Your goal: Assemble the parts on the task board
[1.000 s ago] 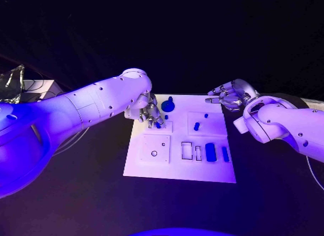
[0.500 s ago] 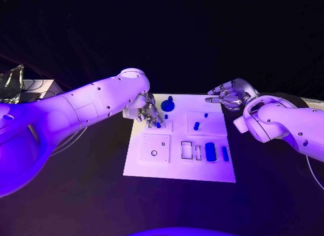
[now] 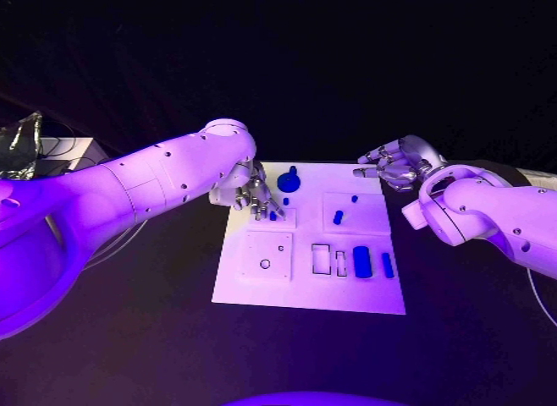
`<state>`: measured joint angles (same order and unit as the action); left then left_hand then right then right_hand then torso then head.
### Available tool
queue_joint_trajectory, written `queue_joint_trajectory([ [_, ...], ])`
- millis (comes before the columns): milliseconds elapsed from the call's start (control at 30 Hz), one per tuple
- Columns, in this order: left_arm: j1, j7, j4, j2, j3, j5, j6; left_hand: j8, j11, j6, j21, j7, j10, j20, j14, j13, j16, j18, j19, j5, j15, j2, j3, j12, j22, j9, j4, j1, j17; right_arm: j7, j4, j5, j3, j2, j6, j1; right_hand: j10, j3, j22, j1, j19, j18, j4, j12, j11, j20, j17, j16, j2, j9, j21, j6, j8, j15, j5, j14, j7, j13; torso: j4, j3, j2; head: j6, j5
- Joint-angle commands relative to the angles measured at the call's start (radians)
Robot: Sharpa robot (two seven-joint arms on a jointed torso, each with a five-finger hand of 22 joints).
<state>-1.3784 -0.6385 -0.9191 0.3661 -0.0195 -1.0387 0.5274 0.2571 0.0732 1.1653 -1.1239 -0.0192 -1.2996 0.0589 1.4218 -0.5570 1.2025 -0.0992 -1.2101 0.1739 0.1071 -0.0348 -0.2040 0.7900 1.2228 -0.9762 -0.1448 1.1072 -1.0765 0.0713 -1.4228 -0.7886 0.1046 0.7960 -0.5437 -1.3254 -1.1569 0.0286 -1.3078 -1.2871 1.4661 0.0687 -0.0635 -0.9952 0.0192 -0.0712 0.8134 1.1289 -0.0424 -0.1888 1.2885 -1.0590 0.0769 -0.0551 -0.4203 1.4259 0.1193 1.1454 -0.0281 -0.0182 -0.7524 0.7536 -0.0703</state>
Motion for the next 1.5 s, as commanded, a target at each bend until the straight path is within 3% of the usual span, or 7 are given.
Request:
queue_joint_trajectory([
  [33, 0.001, 0.000, -0.012, 0.007, 0.001, -0.004, -0.011, 0.003, -0.001, -0.001, -0.006, 0.005, -0.009, 0.002, 0.004, 0.001, 0.004, 0.007, -0.008, -0.017, 0.000, 0.003, -0.005, 0.005, 0.002, -0.001, -0.005, -0.011, -0.002, -0.013, 0.000, -0.009, 0.000, 0.001, 0.008, 0.001, 0.005, 0.002, -0.185, 0.005, 0.065, -0.003, 0.004, 0.004, 0.002, 0.001, -0.001, -0.006, -0.001, 0.001, -0.006, -0.001, -0.005, -0.001, -0.001, -0.001, 0.008, -0.001, -0.0005, 0.0003, 0.000, -0.001, 0.001],
  [200, 0.000, 0.001, -0.045, 0.030, 0.009, 0.011, -0.028, 0.002, -0.002, -0.001, -0.005, 0.006, -0.008, 0.002, 0.004, 0.003, 0.003, 0.007, -0.007, -0.066, 0.000, 0.005, 0.000, 0.005, 0.002, -0.002, -0.009, -0.014, 0.000, -0.013, 0.000, -0.009, 0.000, 0.002, 0.007, 0.002, 0.005, 0.002, -0.185, 0.005, 0.065, -0.003, 0.004, 0.004, 0.002, 0.001, -0.001, -0.006, -0.001, 0.001, -0.006, -0.001, -0.005, -0.001, -0.001, -0.001, 0.008, -0.001, -0.0006, 0.0007, 0.001, -0.001, 0.001],
  [467, 0.000, 0.010, -0.123, 0.094, 0.070, 0.103, -0.076, -0.031, -0.019, -0.032, 0.090, 0.028, 0.026, 0.009, -0.018, 0.013, -0.081, 0.003, 0.050, -0.062, -0.011, 0.014, 0.019, -0.017, -0.068, 0.028, -0.005, 0.005, 0.088, -0.014, 0.004, -0.007, 0.000, 0.009, 0.004, 0.004, 0.007, 0.003, -0.185, 0.008, 0.065, -0.003, 0.005, 0.007, 0.002, 0.001, -0.003, -0.007, -0.002, 0.001, -0.007, 0.001, -0.005, -0.001, -0.002, -0.001, 0.009, -0.004, -0.0013, 0.0017, 0.002, -0.006, 0.007],
  [600, 0.000, 0.014, -0.140, 0.123, 0.094, 0.152, -0.094, -0.094, -0.041, -0.066, 0.159, 0.060, 0.069, 0.012, -0.060, 0.012, -0.158, 0.002, 0.099, -0.058, -0.025, -0.005, 0.037, -0.030, -0.117, 0.114, 0.004, 0.039, 0.180, -0.017, 0.006, -0.005, 0.000, 0.012, 0.000, 0.005, 0.007, 0.003, -0.185, 0.008, 0.065, -0.003, 0.005, 0.007, 0.002, 0.001, -0.003, -0.007, -0.002, 0.001, -0.007, 0.001, -0.005, -0.001, -0.002, -0.001, 0.009, -0.004, -0.0012, 0.0012, 0.002, -0.007, 0.008],
  [733, 0.000, 0.021, -0.147, 0.151, 0.110, 0.195, -0.116, -0.148, -0.057, -0.050, 0.226, 0.079, 0.082, -0.012, -0.079, 0.022, -0.190, -0.018, 0.115, -0.058, -0.044, 0.001, 0.098, -0.046, -0.165, 0.348, 0.007, 0.057, 0.264, -0.020, 0.009, -0.002, 0.000, 0.016, -0.006, 0.005, 0.007, 0.003, -0.185, 0.008, 0.065, -0.003, 0.005, 0.007, 0.002, 0.001, -0.003, -0.007, -0.002, 0.001, -0.007, 0.001, -0.005, -0.001, -0.002, -0.001, 0.009, -0.004, -0.0020, 0.0022, 0.001, -0.012, 0.009],
  [1167, -0.001, 0.079, -0.104, 0.192, 0.120, 0.139, -0.239, -0.126, -0.073, -0.099, 0.247, 0.107, 0.101, -0.019, -0.092, 0.062, -0.178, -0.026, 0.125, -0.055, -0.049, 0.046, 0.113, -0.092, -0.173, 0.479, -0.017, 0.084, 0.297, -0.028, 0.008, 0.002, 0.000, 0.025, -0.015, 0.006, 0.015, 0.003, -0.184, 0.009, 0.064, -0.003, 0.006, 0.018, 0.003, 0.002, -0.007, -0.011, -0.002, 0.001, -0.010, 0.004, -0.005, 0.000, -0.005, -0.002, 0.010, -0.012, -0.0002, 0.0008, -0.004, -0.039, 0.000],
  [1500, 0.002, 0.143, -0.011, 0.133, 0.115, 0.110, -0.351, -0.065, -0.079, -0.139, 0.233, 0.111, 0.099, -0.020, -0.088, 0.077, -0.161, -0.028, 0.110, -0.056, -0.050, 0.062, 0.123, -0.085, -0.157, 0.524, -0.081, 0.083, 0.299, -0.077, 0.006, 0.032, 0.000, 0.026, -0.056, 0.006, 0.071, 0.005, -0.170, 0.007, 0.052, 0.006, 0.006, 0.128, 0.004, 0.003, -0.055, -0.064, -0.002, 0.002, -0.068, 0.019, -0.004, -0.001, -0.009, -0.009, 0.014, -0.118, 0.0040, 0.0046, -0.012, -0.061, -0.004],
])
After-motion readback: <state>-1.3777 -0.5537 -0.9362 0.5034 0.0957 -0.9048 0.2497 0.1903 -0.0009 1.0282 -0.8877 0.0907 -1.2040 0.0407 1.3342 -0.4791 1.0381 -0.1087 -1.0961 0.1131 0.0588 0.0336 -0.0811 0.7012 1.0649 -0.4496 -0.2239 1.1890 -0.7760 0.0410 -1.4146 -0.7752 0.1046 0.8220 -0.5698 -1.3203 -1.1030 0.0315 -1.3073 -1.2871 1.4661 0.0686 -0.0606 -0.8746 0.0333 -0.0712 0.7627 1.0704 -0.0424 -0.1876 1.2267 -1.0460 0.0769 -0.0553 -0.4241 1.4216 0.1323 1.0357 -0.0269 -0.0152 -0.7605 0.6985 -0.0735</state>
